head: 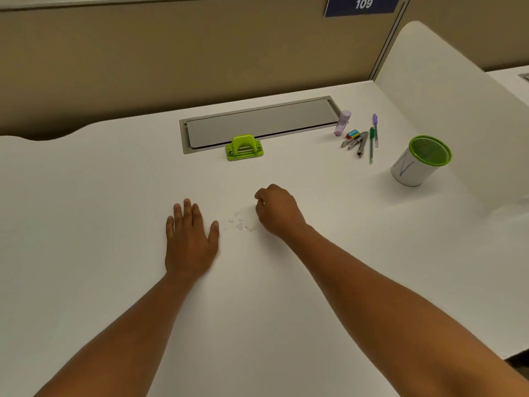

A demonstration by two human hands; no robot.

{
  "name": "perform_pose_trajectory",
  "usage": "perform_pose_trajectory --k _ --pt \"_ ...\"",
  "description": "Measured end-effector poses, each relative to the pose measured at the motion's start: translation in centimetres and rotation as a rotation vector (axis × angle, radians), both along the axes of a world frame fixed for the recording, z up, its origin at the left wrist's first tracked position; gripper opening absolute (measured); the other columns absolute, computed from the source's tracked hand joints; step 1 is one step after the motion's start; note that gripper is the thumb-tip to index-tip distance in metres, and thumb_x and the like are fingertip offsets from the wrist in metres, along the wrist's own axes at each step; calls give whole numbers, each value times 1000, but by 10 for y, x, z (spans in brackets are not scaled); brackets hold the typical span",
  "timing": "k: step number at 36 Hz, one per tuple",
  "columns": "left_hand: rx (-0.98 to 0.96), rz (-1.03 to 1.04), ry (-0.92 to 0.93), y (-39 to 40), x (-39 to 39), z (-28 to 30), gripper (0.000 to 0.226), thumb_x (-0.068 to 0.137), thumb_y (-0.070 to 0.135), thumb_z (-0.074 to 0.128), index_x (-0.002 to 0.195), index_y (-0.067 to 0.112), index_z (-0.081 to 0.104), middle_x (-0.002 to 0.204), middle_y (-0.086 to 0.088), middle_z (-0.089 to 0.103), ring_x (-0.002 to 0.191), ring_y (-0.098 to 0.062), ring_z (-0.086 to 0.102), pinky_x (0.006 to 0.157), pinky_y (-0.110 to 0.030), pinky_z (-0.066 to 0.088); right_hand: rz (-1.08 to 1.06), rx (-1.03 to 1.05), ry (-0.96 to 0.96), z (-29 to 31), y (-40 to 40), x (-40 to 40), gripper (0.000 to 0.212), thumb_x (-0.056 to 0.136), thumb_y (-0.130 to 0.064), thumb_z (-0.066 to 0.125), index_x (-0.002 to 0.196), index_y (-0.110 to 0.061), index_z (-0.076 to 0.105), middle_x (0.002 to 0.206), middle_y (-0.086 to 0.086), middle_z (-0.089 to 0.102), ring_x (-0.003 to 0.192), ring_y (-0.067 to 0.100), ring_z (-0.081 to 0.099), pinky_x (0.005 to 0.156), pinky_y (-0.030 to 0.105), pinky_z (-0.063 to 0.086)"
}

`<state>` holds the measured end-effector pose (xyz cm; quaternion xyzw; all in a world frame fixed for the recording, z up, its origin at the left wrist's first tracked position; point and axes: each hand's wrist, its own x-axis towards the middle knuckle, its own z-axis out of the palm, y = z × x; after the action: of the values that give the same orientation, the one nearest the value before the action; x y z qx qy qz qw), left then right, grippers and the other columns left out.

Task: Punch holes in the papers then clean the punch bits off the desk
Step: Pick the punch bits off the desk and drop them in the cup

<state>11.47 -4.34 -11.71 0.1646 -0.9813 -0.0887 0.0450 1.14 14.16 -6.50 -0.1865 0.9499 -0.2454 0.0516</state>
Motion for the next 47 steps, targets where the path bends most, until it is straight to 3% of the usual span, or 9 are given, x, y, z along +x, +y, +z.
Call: perform_pose_trajectory --k 4,11,14,17,19,25,35,43,47 --pt "1 -2 9 -1 1 0 75 96 53 19 150 1 30 161 -16 22 150 -33 14 122 -48 13 141 118 98 -8 -16 14 30 100 -19 42 99 -2 66 103 15 59 95 34 54 78 39 45" --pt "-44 0 -11 -3 1 0 70 98 47 17 149 0 32 159 -18 26 149 -35 19 121 -49 17 249 109 129 -19 -35 32 44 95 -44 52 106 -3 64 115 11 55 108 30 46 88 36 45" --pt "-38 2 -20 -2 1 0 66 100 43 19 150 1 31 160 -17 24 149 -34 17 121 -49 16 349 83 178 -21 -37 46 33 95 -34 56 98 -2 65 110 10 59 106 28 49 76 37 50" --pt "-36 0 -19 -1 0 2 67 99 43 19 150 1 31 160 -17 24 149 -34 17 121 -49 16 414 101 276 -24 -26 49 14 92 -13 61 83 -3 65 91 9 62 88 28 55 55 36 50" --pt "-30 0 -12 -1 0 2 68 99 44 18 149 0 33 159 -18 26 149 -35 18 121 -49 17 384 123 277 -25 -16 41 11 87 -5 61 76 -4 63 85 9 60 80 29 54 52 37 49" --pt "-34 -4 -7 -1 2 1 68 98 43 18 148 -1 35 159 -18 26 148 -36 19 120 -50 18 158 70 237 -17 -1 -1 18 85 -1 56 93 -4 71 94 13 66 83 34 58 65 42 53" --pt "-47 -8 -15 -2 1 2 67 99 42 21 148 -2 35 158 -20 27 148 -36 20 120 -50 19 263 229 270 -29 -4 5 18 78 10 55 90 0 64 100 11 58 88 29 51 60 41 52" --pt "-39 -10 -20 -4 1 3 68 99 43 17 148 -1 33 159 -19 26 148 -36 19 120 -51 18 287 73 250 -22 11 33 25 86 5 54 104 -4 70 104 8 66 91 29 59 70 39 55" --pt "-24 -11 -9 -3 2 2 68 98 43 17 148 -2 34 158 -19 27 148 -37 20 120 -51 18 242 -20 175 -13 37 39 22 89 -20 69 108 -10 68 105 4 64 96 25 57 75 33 50"
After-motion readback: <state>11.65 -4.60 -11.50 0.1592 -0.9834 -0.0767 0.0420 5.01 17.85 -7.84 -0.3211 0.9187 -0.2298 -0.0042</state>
